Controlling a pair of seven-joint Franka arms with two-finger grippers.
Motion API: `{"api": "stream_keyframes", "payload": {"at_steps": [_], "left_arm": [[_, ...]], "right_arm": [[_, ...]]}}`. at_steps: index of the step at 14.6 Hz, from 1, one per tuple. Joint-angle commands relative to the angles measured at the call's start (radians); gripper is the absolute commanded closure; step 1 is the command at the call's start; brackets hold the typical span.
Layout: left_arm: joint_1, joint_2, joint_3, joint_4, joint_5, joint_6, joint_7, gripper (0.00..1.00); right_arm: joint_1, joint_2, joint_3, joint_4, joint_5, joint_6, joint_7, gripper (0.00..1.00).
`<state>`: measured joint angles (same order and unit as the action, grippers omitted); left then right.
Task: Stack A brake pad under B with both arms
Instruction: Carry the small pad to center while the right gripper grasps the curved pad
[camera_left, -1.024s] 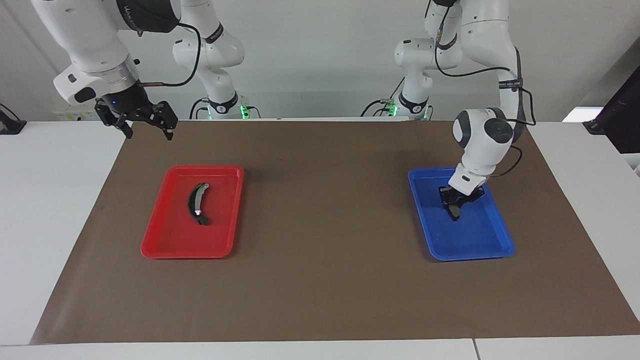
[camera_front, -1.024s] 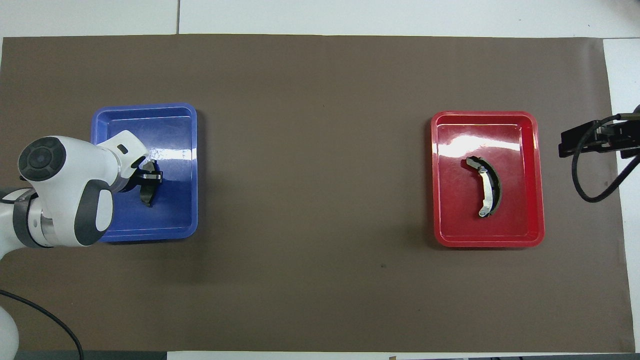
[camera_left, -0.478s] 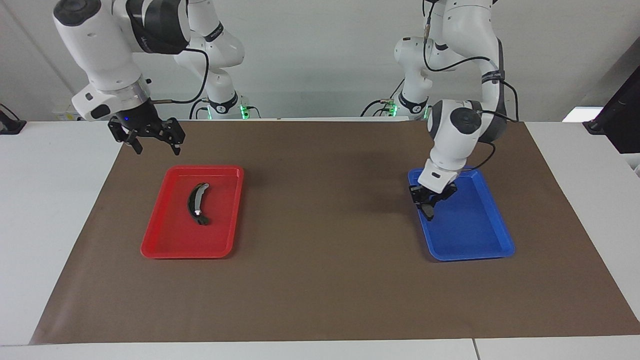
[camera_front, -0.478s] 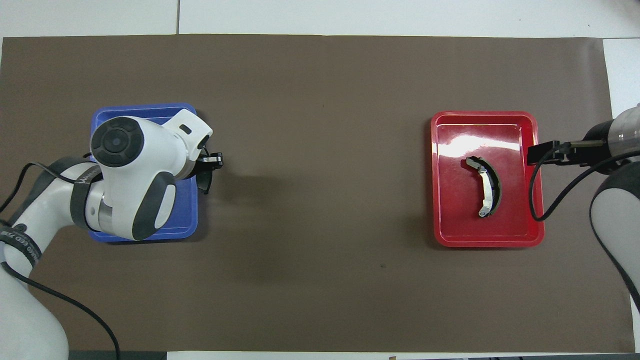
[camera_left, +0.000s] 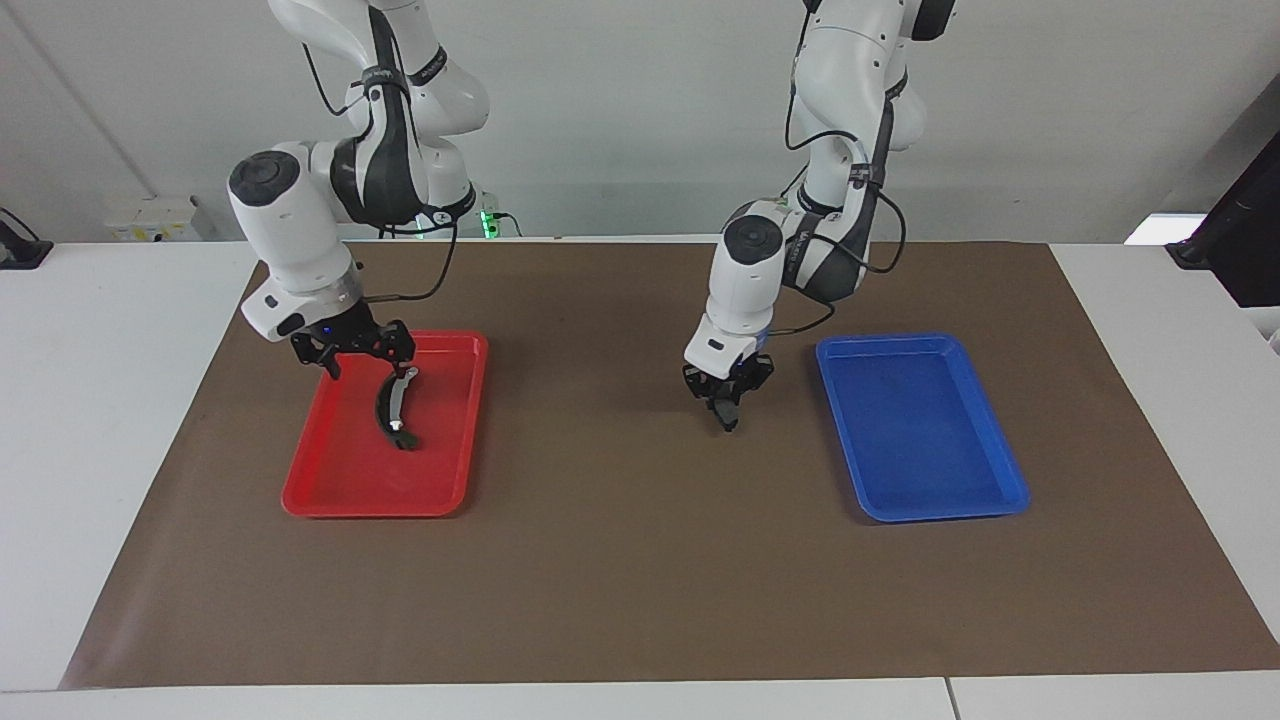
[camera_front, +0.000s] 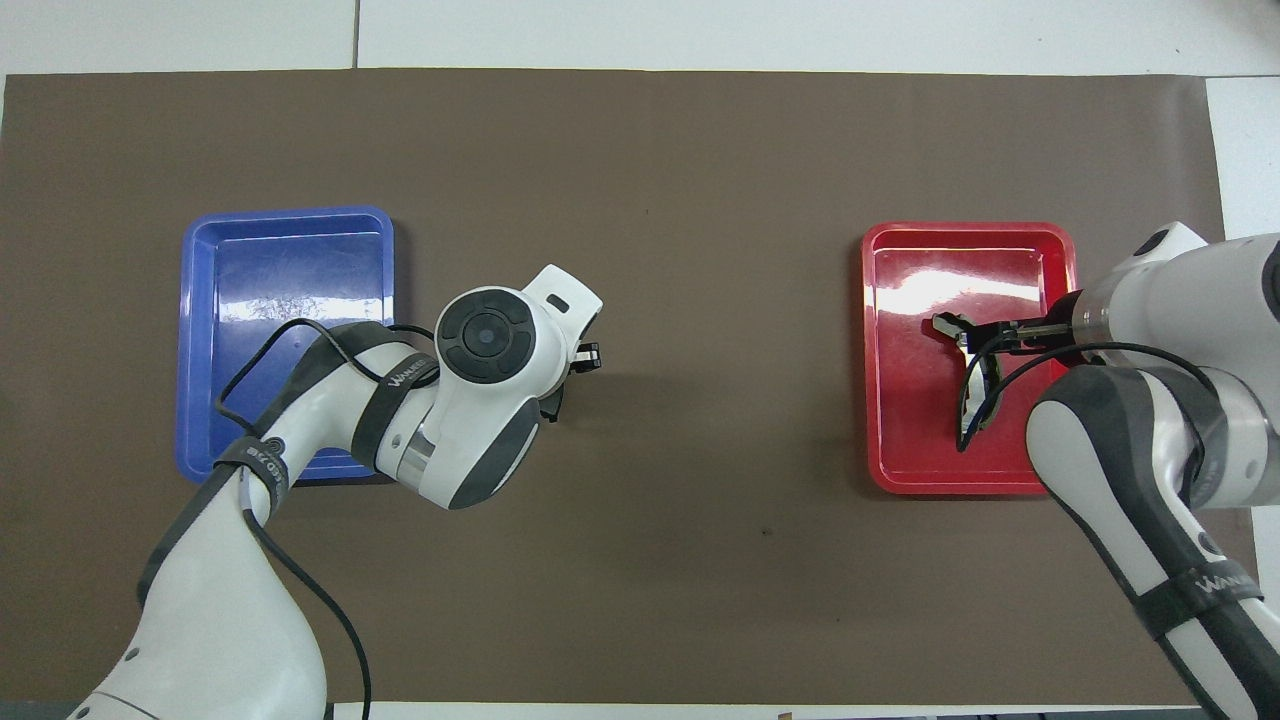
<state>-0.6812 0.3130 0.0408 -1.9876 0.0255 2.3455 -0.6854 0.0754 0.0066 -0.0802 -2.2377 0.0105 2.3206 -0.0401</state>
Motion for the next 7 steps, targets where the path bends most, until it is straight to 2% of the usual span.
{"api": "stream_keyframes", "payload": {"at_steps": [1, 4, 6, 7], "left_arm": [[-0.043, 0.047, 0.017, 0.027, 0.008, 0.047, -0.008, 0.76], [-0.061, 0.064, 0.016, 0.023, 0.007, 0.061, -0.006, 0.68], [-0.063, 0.064, 0.016, 0.027, 0.007, 0.060, -0.006, 0.50], [-0.067, 0.064, 0.016, 0.029, 0.007, 0.060, -0.005, 0.37]], "right_arm": [[-0.011, 0.018, 0.002, -0.063, 0.031, 0.088, -0.072, 0.01], [-0.020, 0.064, 0.002, -0.085, 0.032, 0.160, -0.122, 0.01], [-0.055, 0.075, 0.002, -0.097, 0.034, 0.166, -0.176, 0.01], [-0.057, 0.090, 0.002, -0.105, 0.037, 0.177, -0.178, 0.01]]}}
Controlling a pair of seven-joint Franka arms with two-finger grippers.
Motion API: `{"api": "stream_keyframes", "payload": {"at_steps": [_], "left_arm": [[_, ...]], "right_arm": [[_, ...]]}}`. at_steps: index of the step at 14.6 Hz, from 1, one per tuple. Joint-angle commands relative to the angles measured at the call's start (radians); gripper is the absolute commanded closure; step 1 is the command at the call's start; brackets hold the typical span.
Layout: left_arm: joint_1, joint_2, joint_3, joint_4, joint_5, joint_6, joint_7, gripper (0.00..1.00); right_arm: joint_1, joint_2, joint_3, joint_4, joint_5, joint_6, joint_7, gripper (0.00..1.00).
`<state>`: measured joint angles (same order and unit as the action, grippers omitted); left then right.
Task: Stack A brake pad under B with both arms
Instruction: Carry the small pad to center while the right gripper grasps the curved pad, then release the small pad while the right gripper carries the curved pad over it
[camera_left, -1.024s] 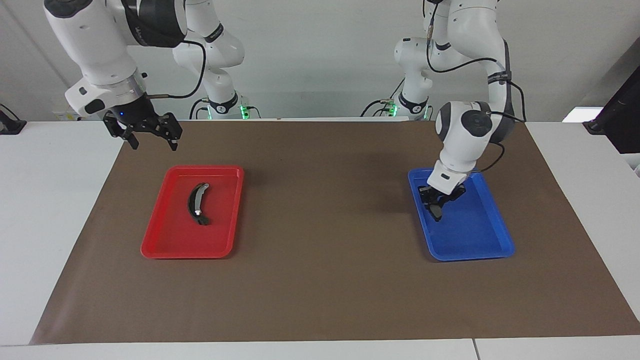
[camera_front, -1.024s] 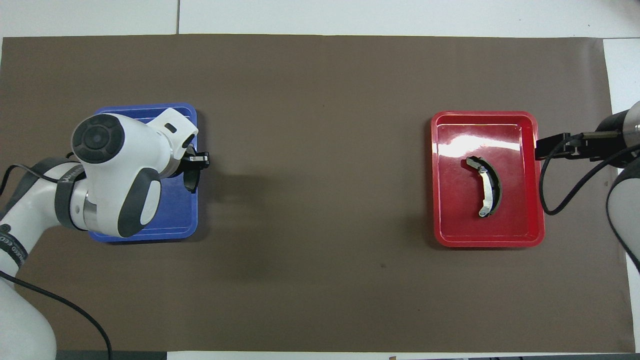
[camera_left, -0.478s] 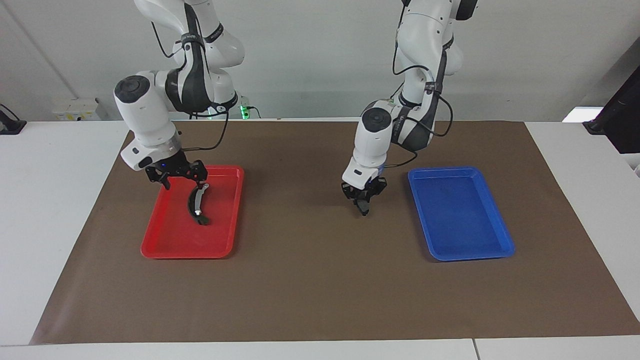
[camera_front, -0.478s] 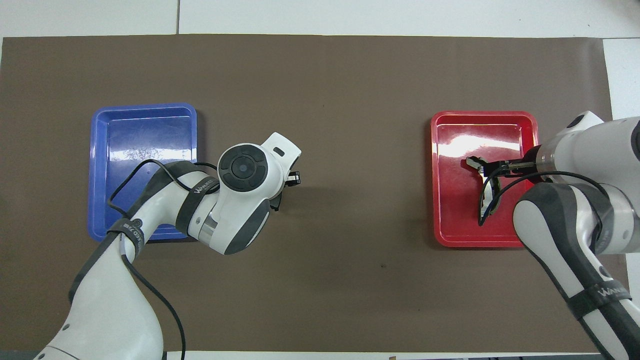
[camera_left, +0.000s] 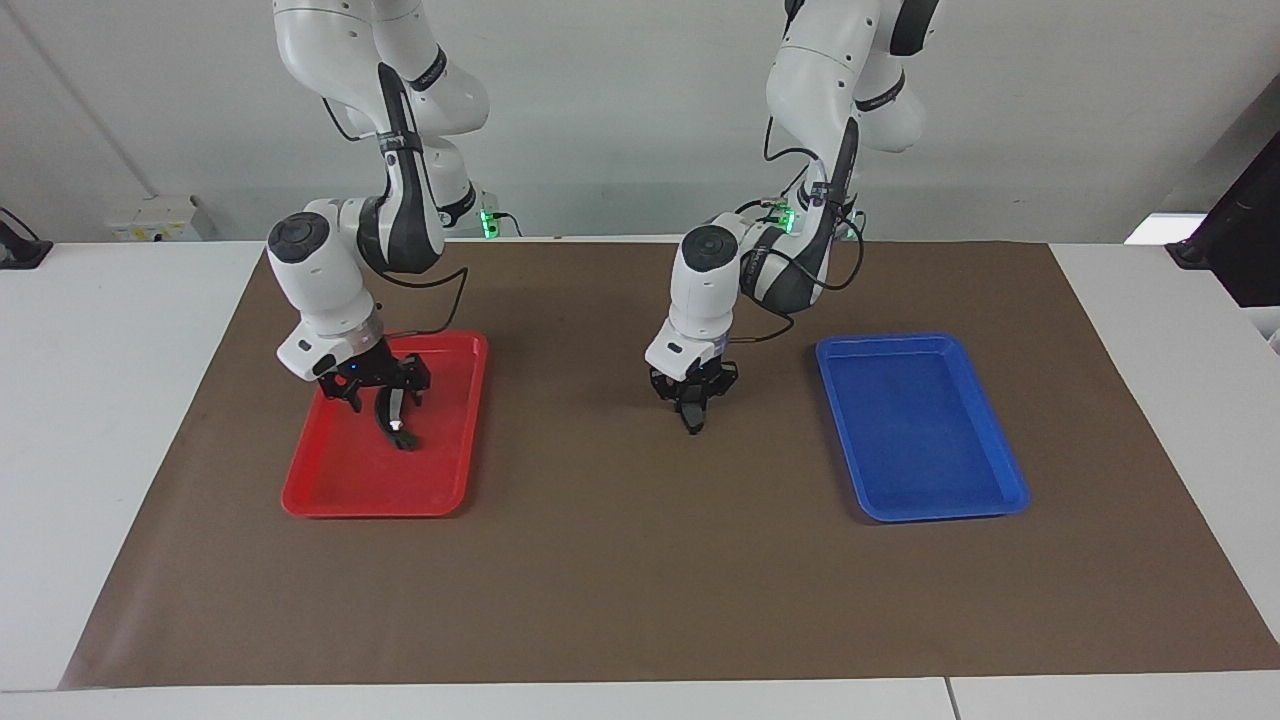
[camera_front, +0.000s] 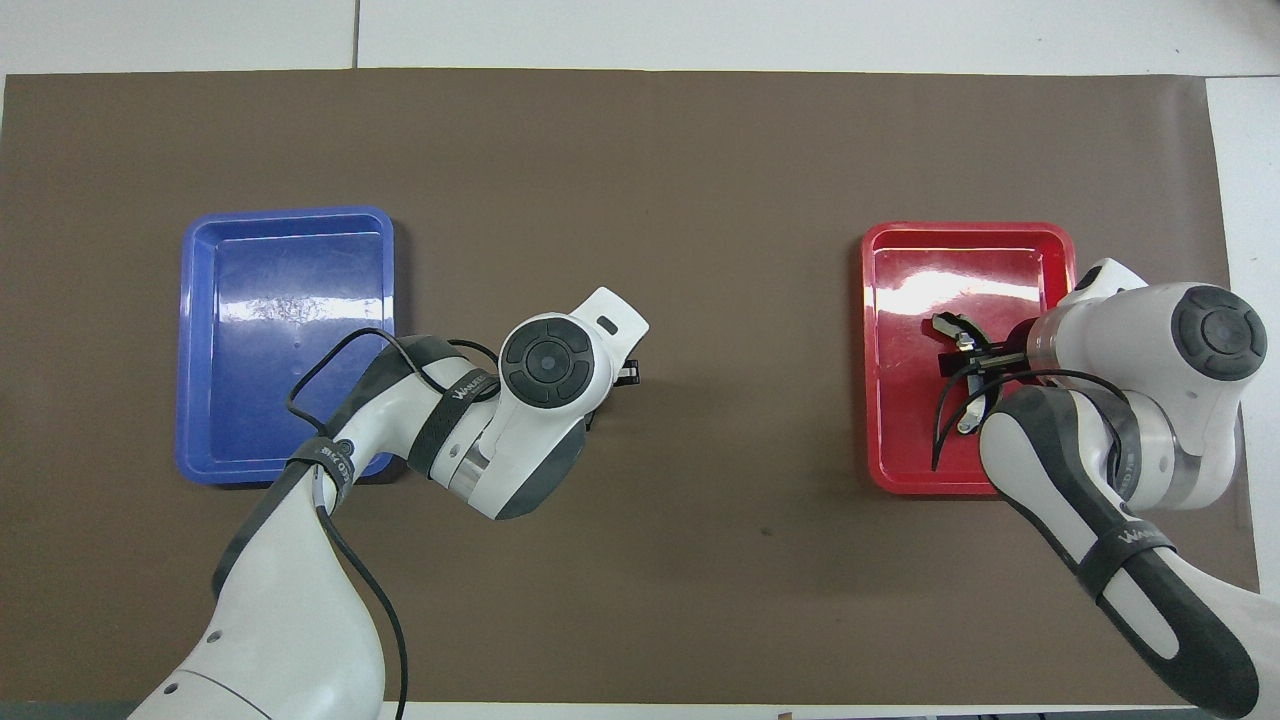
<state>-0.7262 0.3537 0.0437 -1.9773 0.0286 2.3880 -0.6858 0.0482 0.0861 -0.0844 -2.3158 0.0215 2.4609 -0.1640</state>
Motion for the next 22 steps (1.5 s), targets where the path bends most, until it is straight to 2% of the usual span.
{"api": "stream_keyframes", "payload": {"at_steps": [1, 3, 5, 6, 7, 10, 12, 14, 17, 19, 21, 22], "left_arm": [[-0.022, 0.024, 0.013, 0.023, 0.004, 0.016, -0.004, 0.27], [-0.021, 0.013, 0.013, 0.024, 0.004, 0.013, 0.003, 0.10], [-0.009, -0.027, 0.013, 0.021, 0.004, -0.001, 0.008, 0.07], [-0.007, -0.044, 0.019, 0.018, 0.004, -0.012, 0.008, 0.02], [-0.003, -0.074, 0.025, 0.015, 0.004, -0.036, 0.009, 0.02], [0.068, -0.157, 0.024, 0.009, 0.004, -0.113, 0.086, 0.02], [0.122, -0.199, 0.024, 0.009, 0.004, -0.197, 0.184, 0.02], [0.187, -0.237, 0.024, 0.009, 0.004, -0.257, 0.259, 0.02], [0.298, -0.286, 0.024, 0.009, 0.004, -0.309, 0.428, 0.02], [0.368, -0.315, 0.024, 0.015, 0.004, -0.332, 0.511, 0.02], [0.453, -0.343, 0.025, 0.017, 0.004, -0.340, 0.631, 0.02], [0.499, -0.355, 0.024, 0.021, 0.002, -0.349, 0.688, 0.02]], "right_arm": [[-0.022, 0.011, 0.006, -0.037, 0.040, 0.050, -0.054, 0.01], [-0.015, 0.011, 0.006, -0.040, 0.041, 0.047, -0.055, 0.03], [-0.014, 0.011, 0.008, -0.040, 0.041, 0.043, -0.061, 0.12], [-0.014, 0.011, 0.008, -0.039, 0.041, 0.043, -0.068, 0.22], [-0.013, 0.011, 0.008, -0.037, 0.041, 0.041, -0.068, 0.35], [-0.013, 0.011, 0.008, -0.034, 0.043, 0.039, -0.063, 1.00], [-0.014, 0.014, 0.009, -0.021, 0.043, 0.021, -0.063, 1.00], [-0.011, 0.011, 0.021, 0.051, 0.043, -0.066, -0.046, 1.00], [-0.011, 0.014, 0.083, 0.185, 0.043, -0.225, 0.052, 1.00], [-0.011, 0.037, 0.155, 0.274, 0.041, -0.299, 0.136, 1.00], [0.010, 0.060, 0.225, 0.337, 0.026, -0.324, 0.230, 1.00], [0.071, 0.064, 0.227, 0.349, 0.025, -0.324, 0.285, 1.00]]}}
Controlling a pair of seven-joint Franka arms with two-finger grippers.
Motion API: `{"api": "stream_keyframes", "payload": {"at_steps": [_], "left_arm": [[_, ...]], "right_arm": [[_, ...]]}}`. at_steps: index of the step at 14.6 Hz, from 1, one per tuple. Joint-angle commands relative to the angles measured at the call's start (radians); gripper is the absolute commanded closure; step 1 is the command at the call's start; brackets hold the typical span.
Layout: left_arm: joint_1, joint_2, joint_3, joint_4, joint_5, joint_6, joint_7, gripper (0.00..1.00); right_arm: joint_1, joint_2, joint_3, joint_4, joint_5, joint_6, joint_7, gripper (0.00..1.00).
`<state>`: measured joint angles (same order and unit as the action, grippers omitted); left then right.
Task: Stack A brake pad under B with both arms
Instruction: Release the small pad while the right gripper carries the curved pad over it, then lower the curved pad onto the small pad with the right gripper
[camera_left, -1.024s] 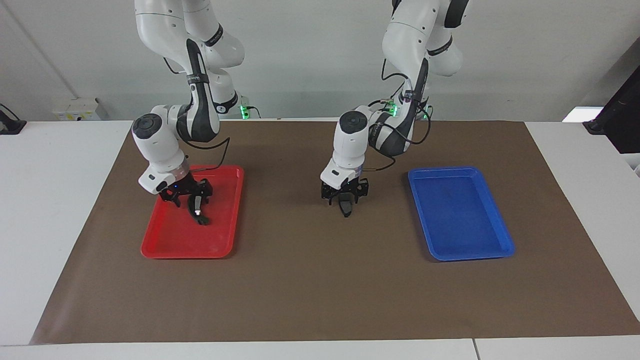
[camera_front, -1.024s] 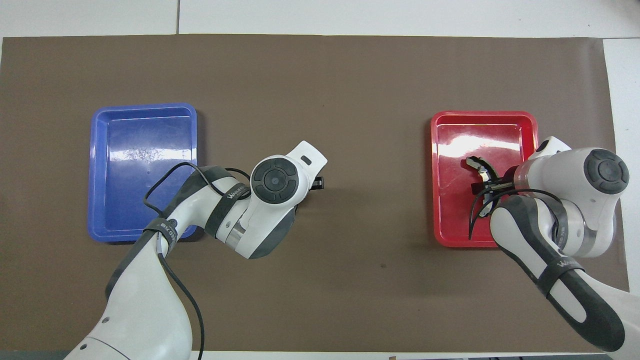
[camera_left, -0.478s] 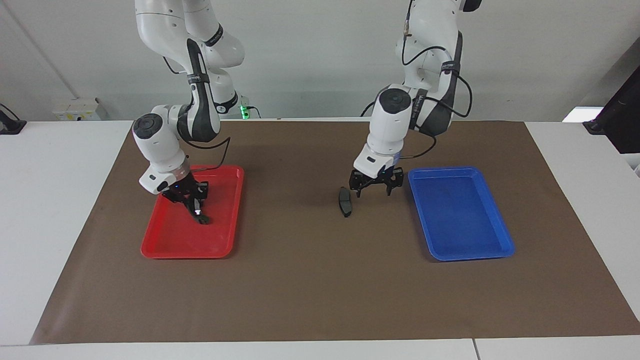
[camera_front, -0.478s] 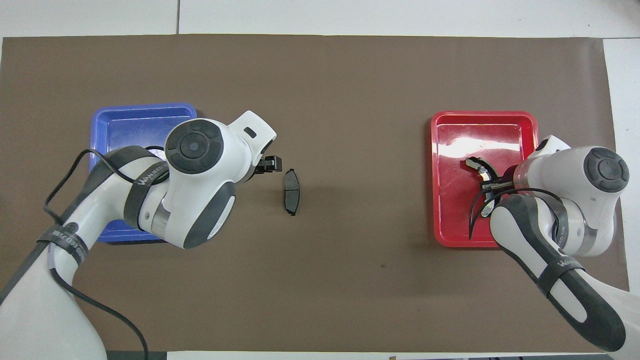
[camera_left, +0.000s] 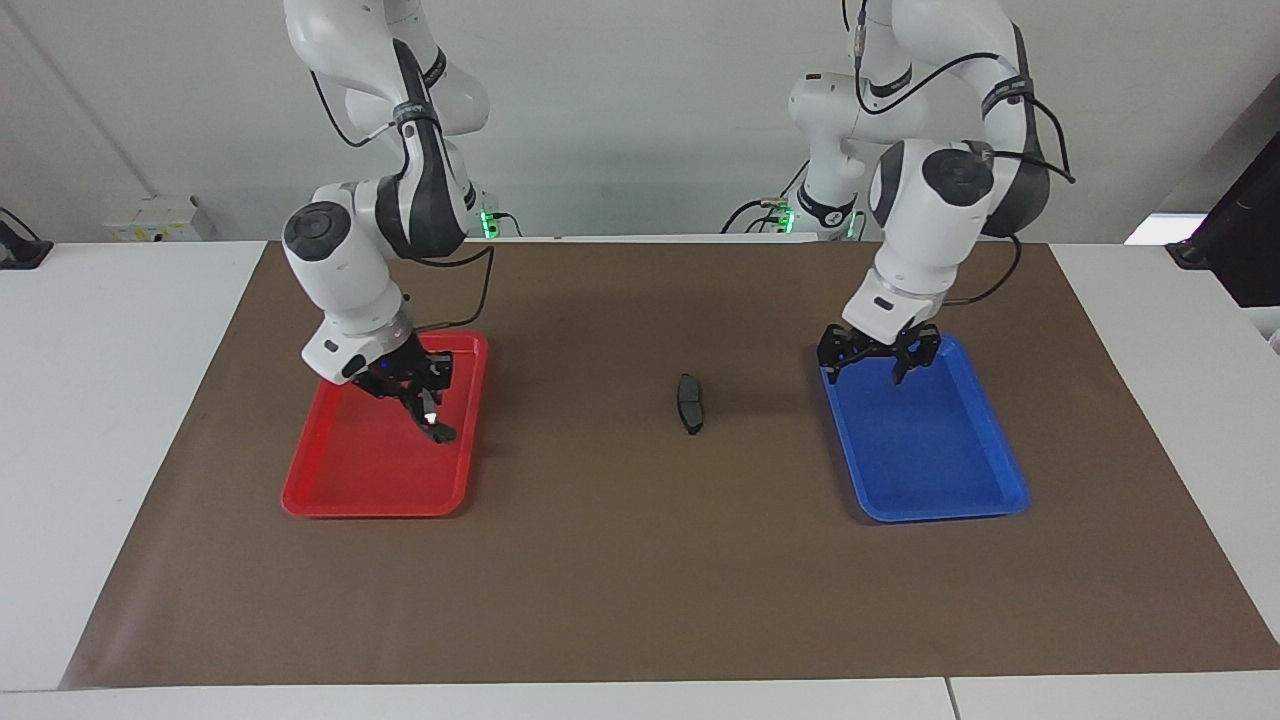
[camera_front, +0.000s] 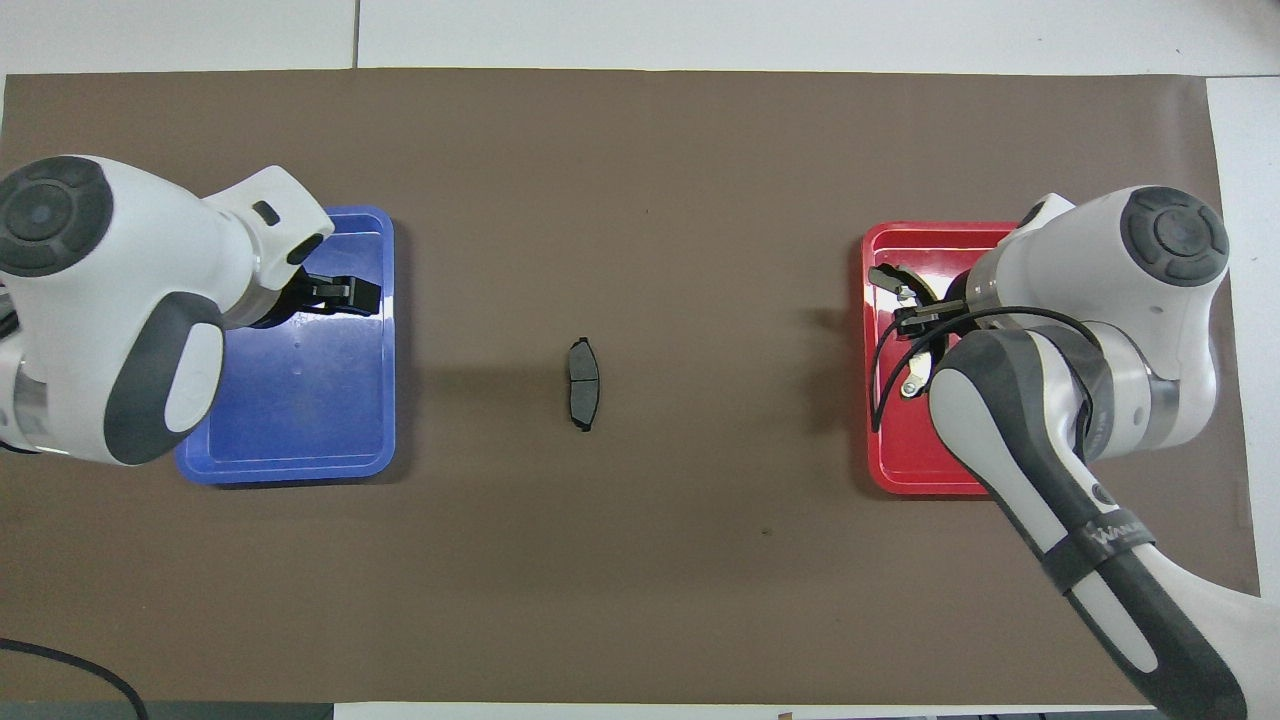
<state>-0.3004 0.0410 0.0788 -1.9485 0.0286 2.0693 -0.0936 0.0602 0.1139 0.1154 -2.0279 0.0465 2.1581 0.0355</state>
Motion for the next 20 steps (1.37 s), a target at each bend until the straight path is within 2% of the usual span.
{"api": "stream_keyframes", "payload": {"at_steps": [1, 4, 7, 9, 12, 17, 20], "left_arm": [[0.110, -0.052, -0.010, 0.003, 0.002, -0.050, 0.147, 0.02], [0.185, -0.052, -0.010, 0.068, 0.002, -0.126, 0.222, 0.02], [0.225, -0.039, -0.010, 0.153, 0.002, -0.217, 0.235, 0.02], [0.236, -0.033, -0.008, 0.219, 0.002, -0.302, 0.235, 0.02], [0.268, -0.019, -0.010, 0.296, 0.002, -0.426, 0.247, 0.01], [0.291, -0.039, -0.010, 0.264, 0.002, -0.425, 0.267, 0.01], [0.293, -0.039, -0.010, 0.264, 0.002, -0.426, 0.265, 0.01]], "right_arm": [[0.110, 0.046, 0.026, 0.073, -0.002, -0.020, 0.146, 1.00], [0.237, 0.082, 0.027, 0.126, -0.013, -0.023, 0.295, 1.00], [0.357, 0.226, 0.027, 0.285, -0.107, -0.056, 0.490, 1.00], [0.407, 0.289, 0.027, 0.348, -0.117, -0.052, 0.553, 1.00], [0.455, 0.331, 0.027, 0.362, -0.119, 0.000, 0.633, 1.00], [0.489, 0.356, 0.027, 0.360, -0.120, 0.068, 0.770, 1.00], [0.506, 0.357, 0.027, 0.342, -0.122, 0.100, 0.785, 1.00]]}}
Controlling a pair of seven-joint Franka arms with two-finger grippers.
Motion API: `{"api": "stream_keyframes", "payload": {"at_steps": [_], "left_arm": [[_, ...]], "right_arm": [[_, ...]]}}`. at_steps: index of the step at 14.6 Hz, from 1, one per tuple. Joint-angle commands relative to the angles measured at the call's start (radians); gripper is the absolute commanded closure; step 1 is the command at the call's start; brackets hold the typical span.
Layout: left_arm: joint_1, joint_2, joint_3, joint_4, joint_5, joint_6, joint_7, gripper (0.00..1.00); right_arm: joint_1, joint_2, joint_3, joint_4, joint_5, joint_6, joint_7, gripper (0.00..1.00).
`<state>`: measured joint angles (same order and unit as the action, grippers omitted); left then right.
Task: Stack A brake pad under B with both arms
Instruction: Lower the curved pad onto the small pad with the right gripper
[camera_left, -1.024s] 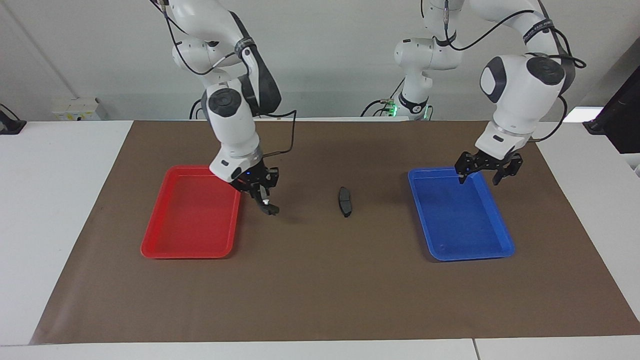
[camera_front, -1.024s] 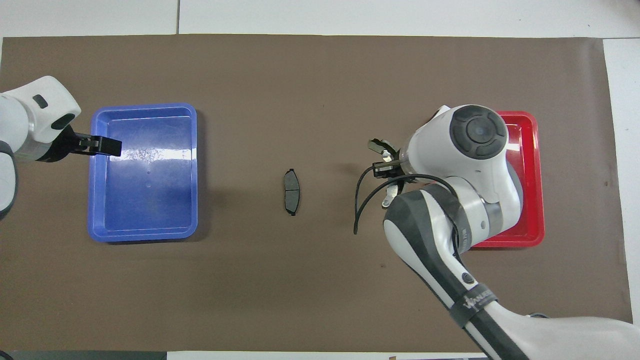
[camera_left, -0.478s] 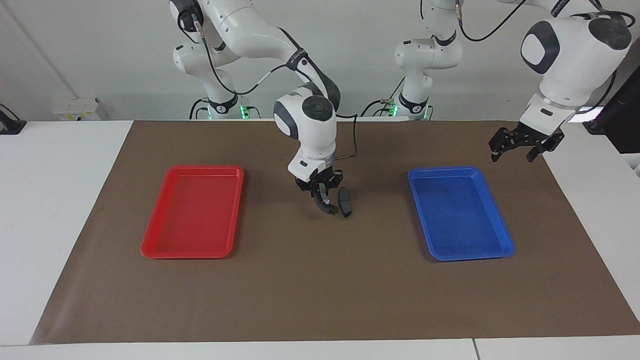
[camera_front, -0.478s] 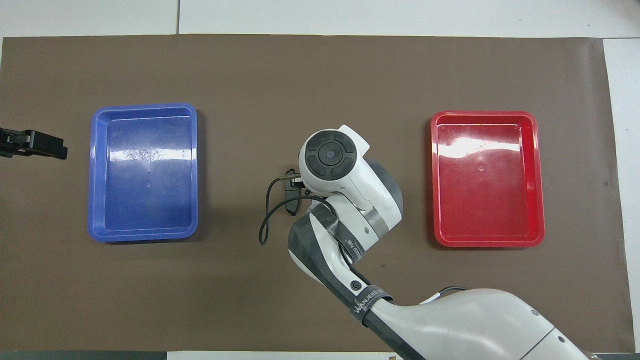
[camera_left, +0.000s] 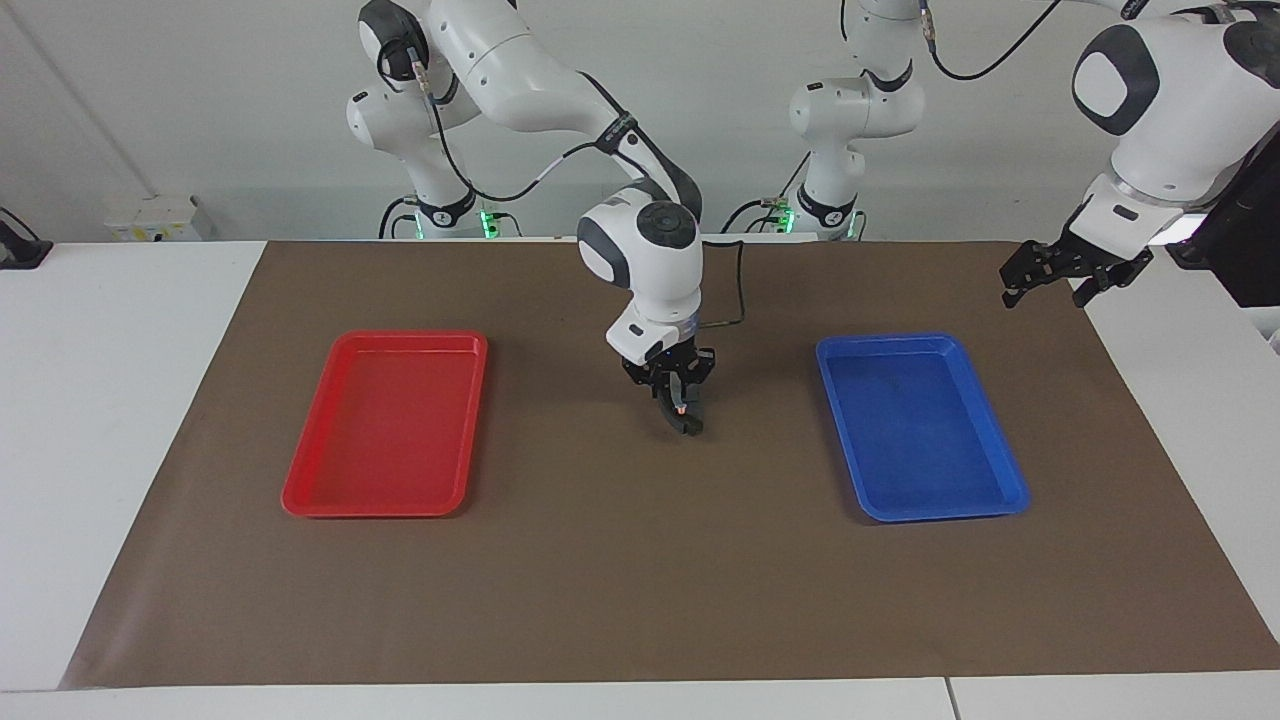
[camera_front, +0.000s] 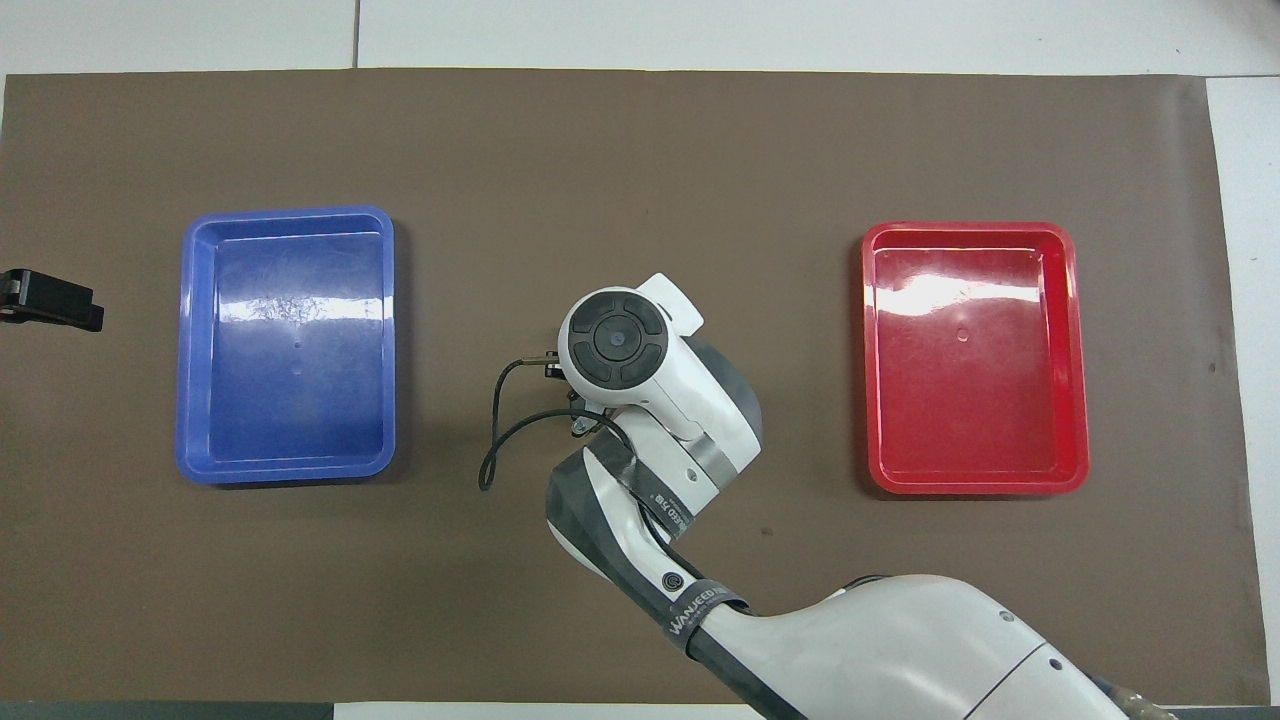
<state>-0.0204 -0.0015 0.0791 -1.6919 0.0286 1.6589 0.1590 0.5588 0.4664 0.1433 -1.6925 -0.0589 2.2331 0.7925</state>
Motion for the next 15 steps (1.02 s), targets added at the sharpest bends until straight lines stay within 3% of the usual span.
{"api": "stream_keyframes", "payload": {"at_steps": [1, 4, 15], "left_arm": [[0.013, 0.003, -0.010, 0.008, 0.002, -0.015, 0.013, 0.01], [0.013, 0.003, -0.010, 0.008, 0.002, -0.014, 0.013, 0.01], [0.013, 0.003, -0.010, 0.008, 0.002, -0.014, 0.014, 0.01]], "right_arm": [[0.009, 0.006, -0.001, 0.005, -0.022, 0.034, 0.030, 1.00], [0.018, 0.024, -0.001, 0.008, -0.082, 0.040, 0.028, 1.00], [0.024, 0.029, 0.001, -0.039, -0.082, 0.103, 0.020, 1.00]]}}
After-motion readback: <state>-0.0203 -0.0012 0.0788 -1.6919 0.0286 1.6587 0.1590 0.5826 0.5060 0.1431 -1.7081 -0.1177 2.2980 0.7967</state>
